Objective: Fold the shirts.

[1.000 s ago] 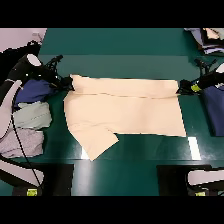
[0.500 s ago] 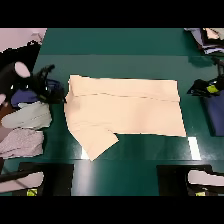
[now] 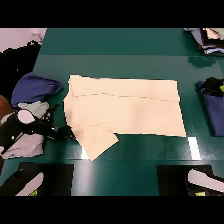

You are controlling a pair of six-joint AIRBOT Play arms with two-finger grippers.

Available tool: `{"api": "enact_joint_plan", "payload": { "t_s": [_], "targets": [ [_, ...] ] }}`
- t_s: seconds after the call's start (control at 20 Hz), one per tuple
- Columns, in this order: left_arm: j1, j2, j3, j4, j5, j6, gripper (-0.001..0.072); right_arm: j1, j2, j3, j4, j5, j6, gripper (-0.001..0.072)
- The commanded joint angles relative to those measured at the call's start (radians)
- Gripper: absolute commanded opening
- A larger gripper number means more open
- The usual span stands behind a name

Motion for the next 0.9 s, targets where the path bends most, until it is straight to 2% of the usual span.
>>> {"api": "enact_joint_plan", "payload": {
  "t_s": [0.0,0.25,0.3,0.35,0.4,0.45,0.55,0.6,0.65,0.7,0.8,0.85],
  "targets": [
    [-0.002,0.030,-0.080,-0.092,0.117,-0.005,0.0445,-0.002,0.013,-0.005,0.000,0.026,-0.009,0.0373],
    [-0.003,0.028,-0.103,-0.176,0.238,0.001,0.0443,-0.002,0.088,-0.201,-0.001,-0.039,-0.009,0.0373],
    [-0.003,0.028,-0.103,-0.202,0.244,0.035,0.0399,-0.005,0.110,-0.252,-0.005,-0.051,-0.009,0.0372],
    [-0.002,0.028,-0.103,-0.222,0.244,0.072,0.0312,-0.015,0.134,-0.301,-0.008,-0.058,-0.009,0.0373],
    [-0.002,0.028,-0.103,-0.227,0.244,0.094,0.0187,-0.033,0.157,-0.351,-0.008,-0.058,-0.009,0.0373],
    [-0.002,0.028,-0.103,-0.226,0.244,0.102,0.0018,-0.058,0.178,-0.398,-0.008,-0.057,-0.009,0.0373],
    [-0.002,0.029,-0.100,-0.226,0.237,0.103,0.0024,-0.123,0.210,-0.480,-0.010,-0.053,-0.009,0.0373],
    [-0.002,0.029,-0.097,-0.227,0.229,0.107,0.0024,-0.163,0.223,-0.525,-0.010,-0.049,-0.009,0.0396],
    [-0.002,0.029,-0.090,-0.227,0.213,0.119,0.0024,-0.207,0.229,-0.567,-0.010,-0.042,-0.009,0.0518],
    [-0.002,0.029,-0.084,-0.227,0.204,0.134,0.0024,-0.250,0.227,-0.608,-0.010,-0.035,-0.009,0.0563],
    [-0.002,0.029,-0.076,-0.227,0.193,0.154,0.0023,-0.320,0.201,-0.688,0.004,-0.035,-0.009,0.0542],
    [-0.002,0.029,-0.076,-0.227,0.194,0.154,0.0024,-0.339,0.180,-0.725,0.019,-0.035,-0.018,0.0462]
  ]
}}
